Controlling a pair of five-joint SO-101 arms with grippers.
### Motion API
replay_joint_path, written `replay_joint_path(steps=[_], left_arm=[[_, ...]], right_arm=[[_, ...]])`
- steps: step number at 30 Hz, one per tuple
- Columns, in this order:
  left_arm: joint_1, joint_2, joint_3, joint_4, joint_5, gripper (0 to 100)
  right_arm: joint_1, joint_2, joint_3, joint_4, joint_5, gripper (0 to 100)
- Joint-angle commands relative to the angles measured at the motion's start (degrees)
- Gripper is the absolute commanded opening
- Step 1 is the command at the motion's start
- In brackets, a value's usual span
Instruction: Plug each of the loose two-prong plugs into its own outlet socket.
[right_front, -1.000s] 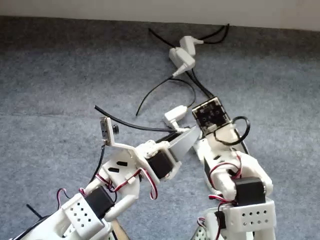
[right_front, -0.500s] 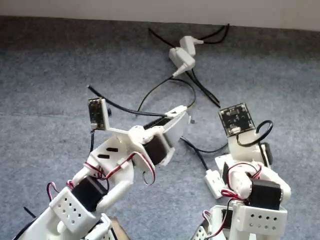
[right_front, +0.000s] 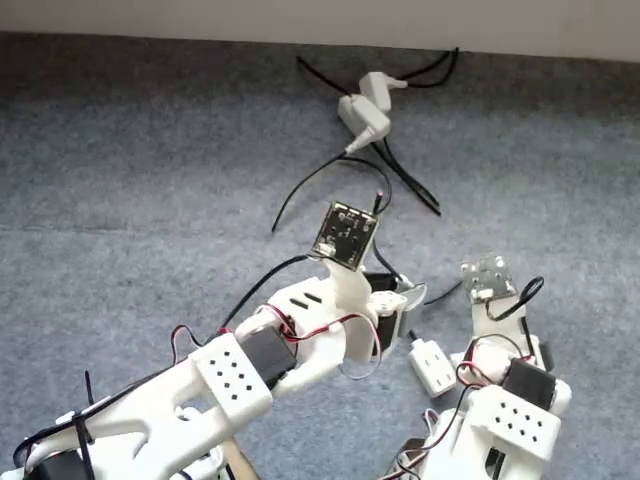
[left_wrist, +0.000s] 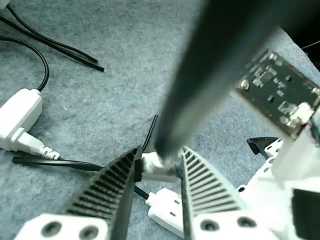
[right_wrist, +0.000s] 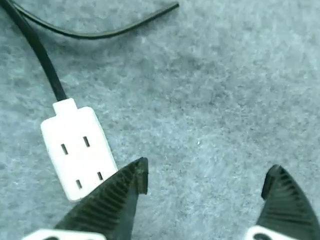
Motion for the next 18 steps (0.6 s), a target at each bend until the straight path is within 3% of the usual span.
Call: replay_joint_path(steps=[1, 7, 12, 18], left_arm=[[0.66, 0.04, -2.68, -1.32, -1.58, 1], [1.1, 0.04, -2.15, -1.23, -5.63, 1], [1.1, -0.04, 1.19, -1.49, -5.89, 1], [0.66, -0.31, 2.07, -1.49, -5.71, 1]], right_arm=[[2.86, -0.4, 3.56, -4.0, 6.68, 35.3], [5.41, -0.31, 7.08, -4.18, 14.24, 35.3], [-0.04, -0.22, 12.97, -3.91, 14.07, 35.3], [-10.42, -0.48, 13.05, -0.75, 4.22, 35.3]])
